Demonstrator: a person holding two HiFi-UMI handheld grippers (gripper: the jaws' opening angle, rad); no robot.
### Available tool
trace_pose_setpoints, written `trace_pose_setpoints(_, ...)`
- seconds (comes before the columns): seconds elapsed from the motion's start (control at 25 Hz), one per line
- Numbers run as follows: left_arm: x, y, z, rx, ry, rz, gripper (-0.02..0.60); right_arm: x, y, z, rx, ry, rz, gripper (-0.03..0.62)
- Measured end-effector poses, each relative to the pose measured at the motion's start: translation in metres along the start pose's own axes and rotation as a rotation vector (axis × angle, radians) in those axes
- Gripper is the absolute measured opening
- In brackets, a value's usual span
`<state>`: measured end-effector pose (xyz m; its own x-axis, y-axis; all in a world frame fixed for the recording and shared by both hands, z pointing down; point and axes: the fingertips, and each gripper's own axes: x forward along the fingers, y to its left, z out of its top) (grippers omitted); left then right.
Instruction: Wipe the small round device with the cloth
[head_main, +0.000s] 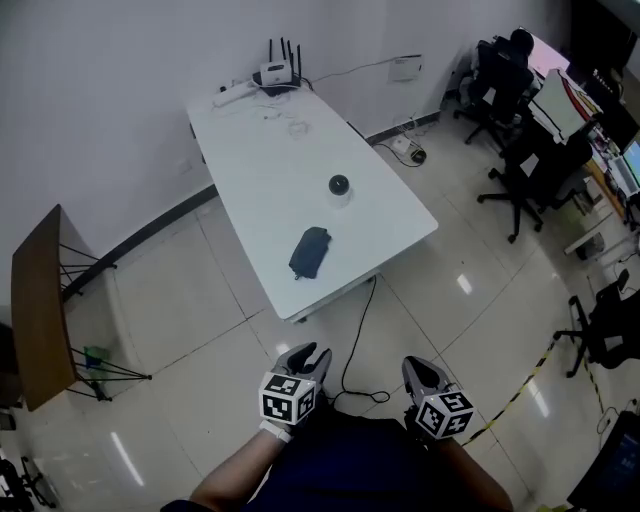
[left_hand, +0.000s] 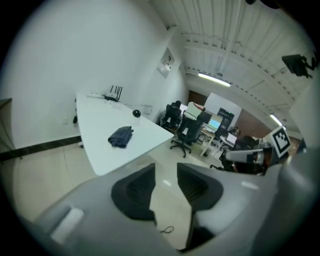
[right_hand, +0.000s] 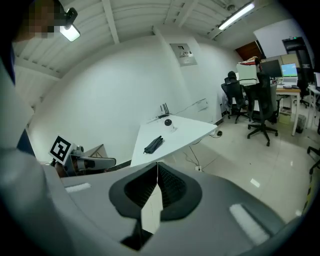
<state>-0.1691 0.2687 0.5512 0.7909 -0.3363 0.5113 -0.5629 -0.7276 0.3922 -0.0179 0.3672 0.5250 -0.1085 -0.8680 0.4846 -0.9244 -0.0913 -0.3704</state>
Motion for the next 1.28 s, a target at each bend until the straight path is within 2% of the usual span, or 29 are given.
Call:
trace_pose_setpoints(0.12, 0.031, 0.037, 0.039, 0.093, 0.018, -0.026, 0.137, 0.035, 0.009, 0.033, -0.014, -0.004, -0.031, 0.012)
trace_pose_setpoints(0.2, 0.055, 0.063, 0.056, 0.14, 0.035, -0.017, 0.137, 0.054, 0.014, 0.049, -0.028, -0.003, -0.035, 0.012)
trace_pose_setpoints(0.36, 0.102, 0.108, 0.076, 0.195, 0.06, 0.068, 0.173, 0.075, 0.005, 0.059, -0.029, 0.01, -0.042, 0.012)
trace_pose_setpoints(0.48, 0.137, 0.124, 0.079, 0.284, 0.149, 0.14, 0.231, 0.089, -0.014, 0.06, -0.009, 0.037, -0.029, 0.012)
trace_pose_setpoints(0.56, 0.159, 0.13, 0.082, 0.37, 0.206, 0.191, 0.253, 0.105, -0.027, 0.068, -0.022, 0.055, 0.006, 0.012)
trace_pose_setpoints(0.64, 0.18, 0.138, 0.088, 0.423, 0.243, 0.255, 0.267, 0.124, -0.04, 0.085, -0.058, 0.06, 0.054, 0.012)
trace_pose_setpoints(0.76, 0.207, 0.153, 0.089, 0.439, 0.303, 0.346, 0.278, 0.157, -0.062, 0.124, -0.124, 0.039, 0.13, 0.012)
trace_pose_setpoints(0.92, 0.234, 0.16, 0.069, 0.487, 0.45, 0.405, 0.281, 0.194, -0.093, 0.172, -0.152, 0.035, 0.241, 0.012)
trace_pose_setpoints(1.0, 0.237, 0.165, 0.063, 0.462, 0.485, 0.433, 0.242, 0.205, -0.099, 0.186, -0.174, 0.047, 0.308, 0.012)
trace_pose_setpoints(1.16, 0.232, 0.179, 0.061, 0.354, 0.461, 0.47, 0.201, 0.227, -0.098, 0.191, -0.255, 0.102, 0.399, 0.012)
trace_pose_setpoints(1.2, 0.23, 0.183, 0.062, 0.331, 0.446, 0.465, 0.167, 0.232, -0.095, 0.19, -0.256, 0.115, 0.414, 0.012)
trace_pose_setpoints(1.24, 0.228, 0.186, 0.064, 0.282, 0.418, 0.451, 0.121, 0.238, -0.092, 0.189, -0.25, 0.128, 0.428, 0.012)
trace_pose_setpoints(1.28, 0.224, 0.189, 0.07, 0.195, 0.368, 0.428, 0.102, 0.243, -0.088, 0.189, -0.242, 0.138, 0.439, 0.012)
